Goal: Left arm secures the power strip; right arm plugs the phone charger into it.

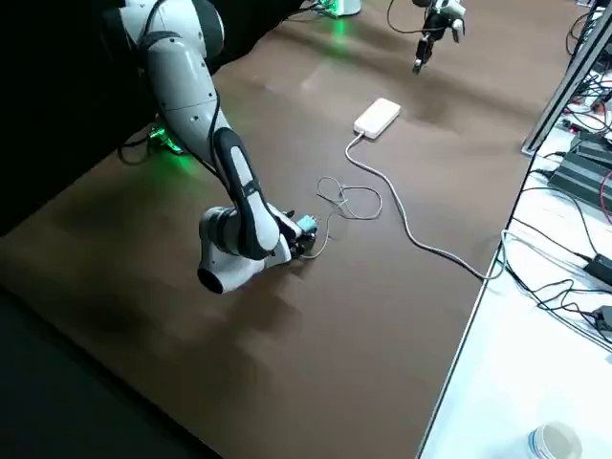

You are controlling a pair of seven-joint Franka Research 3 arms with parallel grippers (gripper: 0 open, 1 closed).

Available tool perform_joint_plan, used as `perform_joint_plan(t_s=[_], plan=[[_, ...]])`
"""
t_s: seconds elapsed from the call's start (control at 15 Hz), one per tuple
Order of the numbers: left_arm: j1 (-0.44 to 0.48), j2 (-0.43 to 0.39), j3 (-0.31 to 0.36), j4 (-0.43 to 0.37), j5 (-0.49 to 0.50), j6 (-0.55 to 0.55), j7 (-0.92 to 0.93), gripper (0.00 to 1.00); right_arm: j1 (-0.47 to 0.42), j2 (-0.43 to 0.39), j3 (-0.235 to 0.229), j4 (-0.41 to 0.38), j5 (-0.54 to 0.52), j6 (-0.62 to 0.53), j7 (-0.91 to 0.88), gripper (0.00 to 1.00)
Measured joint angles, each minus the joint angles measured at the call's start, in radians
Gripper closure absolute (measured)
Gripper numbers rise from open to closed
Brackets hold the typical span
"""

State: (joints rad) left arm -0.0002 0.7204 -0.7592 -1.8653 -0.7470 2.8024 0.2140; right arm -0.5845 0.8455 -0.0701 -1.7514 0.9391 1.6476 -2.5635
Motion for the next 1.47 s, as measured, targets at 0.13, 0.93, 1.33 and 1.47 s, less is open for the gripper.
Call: perform_joint_plan(t_s=[0.13, 0.93, 1.33, 1.47], plan=[[-0.022, 0.043, -0.001, 0.033, -0.009, 0.002, 0.000, 0.99, 0.000, 0.000, 0.000, 0.000, 0.000, 0.000, -0.001, 0.14], [-0.164, 0.209, 0.002, 0.184, -0.017, 0.067, 0.000, 0.99, -0.002, 0.016, 0.001, 0.012, 0.019, 0.001, -0.058, 0.33], [-0.182, 0.262, 0.011, 0.188, -0.017, 0.106, 0.008, 0.99, -0.005, 0.028, 0.001, 0.026, 0.032, -0.006, -0.068, 0.43], [-0.199, 0.274, 0.012, 0.189, -0.017, 0.129, 0.008, 0.99, -0.005, 0.032, 0.001, 0.032, 0.036, -0.009, -0.070, 0.47]])
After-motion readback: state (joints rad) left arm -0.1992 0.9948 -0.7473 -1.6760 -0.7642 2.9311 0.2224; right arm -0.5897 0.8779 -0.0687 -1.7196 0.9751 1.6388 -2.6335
